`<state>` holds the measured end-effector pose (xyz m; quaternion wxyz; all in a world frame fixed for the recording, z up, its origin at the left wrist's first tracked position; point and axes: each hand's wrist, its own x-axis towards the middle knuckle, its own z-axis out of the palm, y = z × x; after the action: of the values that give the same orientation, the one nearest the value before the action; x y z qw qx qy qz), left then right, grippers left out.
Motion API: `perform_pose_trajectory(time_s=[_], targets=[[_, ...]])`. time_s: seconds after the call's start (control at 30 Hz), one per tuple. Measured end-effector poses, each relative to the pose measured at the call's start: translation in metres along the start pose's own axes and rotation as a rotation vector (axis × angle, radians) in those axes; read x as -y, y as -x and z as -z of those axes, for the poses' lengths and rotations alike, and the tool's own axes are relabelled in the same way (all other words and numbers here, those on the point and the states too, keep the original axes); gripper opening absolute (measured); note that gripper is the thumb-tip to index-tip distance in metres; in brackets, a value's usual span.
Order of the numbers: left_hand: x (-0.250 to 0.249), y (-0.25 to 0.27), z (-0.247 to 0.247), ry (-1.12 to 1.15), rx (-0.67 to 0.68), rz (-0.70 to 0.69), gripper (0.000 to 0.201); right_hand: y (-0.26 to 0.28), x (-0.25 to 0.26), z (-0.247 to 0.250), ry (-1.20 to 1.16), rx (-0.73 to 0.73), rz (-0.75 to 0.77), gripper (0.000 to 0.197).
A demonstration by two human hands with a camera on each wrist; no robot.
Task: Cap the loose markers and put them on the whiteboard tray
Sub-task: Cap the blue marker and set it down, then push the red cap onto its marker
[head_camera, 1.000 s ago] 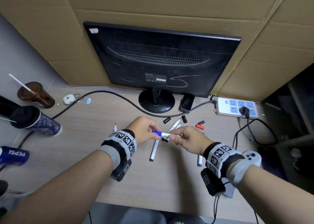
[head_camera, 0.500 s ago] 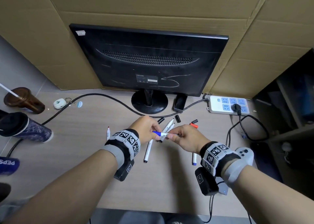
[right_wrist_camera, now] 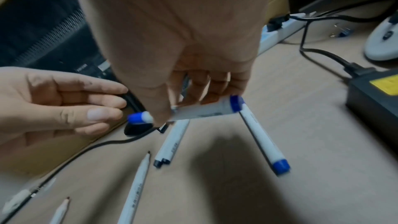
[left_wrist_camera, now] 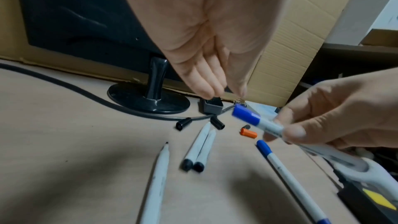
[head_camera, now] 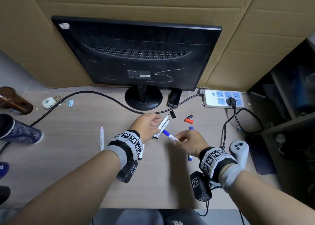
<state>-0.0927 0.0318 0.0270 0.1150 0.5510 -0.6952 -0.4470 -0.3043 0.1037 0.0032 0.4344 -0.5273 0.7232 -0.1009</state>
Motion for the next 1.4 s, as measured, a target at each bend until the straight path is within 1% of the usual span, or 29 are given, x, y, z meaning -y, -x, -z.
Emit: perform_pose_trajectory(time_s=[0.07,0.13,0.17,0.27,0.33,0.37,0.5,0.57,0.63,0.7,0.77,0.87,0.97,1.03,1.17,1.3,1.33,1.4], targets=[[0.014,0.001,-0.005,-0.076,-0.016,0.023,0.030,-0.003,-0.010,-0.008,0.062,-0.034,-0.117,0.016],[0.024,0.006,-0.008,-0.123,-0.020,0.068,0.011,-0.006,-0.017,-0.017,0.126,-0.063,-0.163,0.018],[0.029,0.010,-0.010,-0.145,-0.020,0.090,0.006,-0.008,-0.020,-0.022,0.162,-0.075,-0.175,0.019],[0.047,0.017,-0.015,-0.142,-0.034,0.158,0.011,-0.017,-0.027,-0.034,0.236,-0.120,-0.227,0.023],[0.058,0.020,-0.017,-0.134,-0.046,0.182,0.021,-0.023,-0.031,-0.038,0.250,-0.157,-0.258,0.026],[0.062,0.020,-0.017,-0.136,-0.047,0.193,0.023,-0.025,-0.033,-0.040,0.252,-0.166,-0.261,0.026],[0.070,0.021,-0.009,-0.144,-0.046,0.213,0.014,-0.035,-0.032,-0.034,0.233,-0.176,-0.248,0.025],[0.072,0.019,-0.001,-0.163,-0.050,0.228,0.010,-0.040,-0.028,-0.029,0.216,-0.209,-0.231,0.023],[0.074,0.015,0.007,-0.198,-0.064,0.241,0.012,-0.044,-0.022,-0.023,0.167,-0.268,-0.201,0.021],[0.078,0.012,0.016,-0.229,-0.088,0.256,0.014,-0.050,-0.017,-0.018,0.135,-0.329,-0.178,0.027],[0.083,0.011,0.023,-0.248,-0.107,0.280,0.014,-0.056,-0.015,-0.013,0.172,-0.368,-0.194,0.032],[0.091,0.011,0.028,-0.241,-0.100,0.313,0.014,-0.066,-0.017,-0.007,0.260,-0.370,-0.240,0.033],[0.096,0.007,0.026,-0.212,-0.064,0.313,0.016,-0.073,-0.023,-0.006,0.298,-0.371,-0.286,0.035],[0.095,0.002,0.023,-0.201,-0.046,0.306,0.015,-0.078,-0.026,-0.005,0.294,-0.366,-0.301,0.035],[0.092,-0.011,0.014,-0.174,-0.002,0.280,0.014,-0.086,-0.032,-0.004,0.270,-0.359,-0.329,0.023],[0.090,-0.020,0.010,-0.179,0.034,0.268,0.013,-0.090,-0.039,-0.002,0.228,-0.371,-0.333,0.019],[0.090,-0.021,0.010,-0.182,0.035,0.268,0.014,-0.091,-0.039,-0.001,0.223,-0.375,-0.327,0.019],[0.093,-0.022,0.013,-0.167,0.029,0.275,0.016,-0.090,-0.037,-0.002,0.199,-0.383,-0.296,0.026]])
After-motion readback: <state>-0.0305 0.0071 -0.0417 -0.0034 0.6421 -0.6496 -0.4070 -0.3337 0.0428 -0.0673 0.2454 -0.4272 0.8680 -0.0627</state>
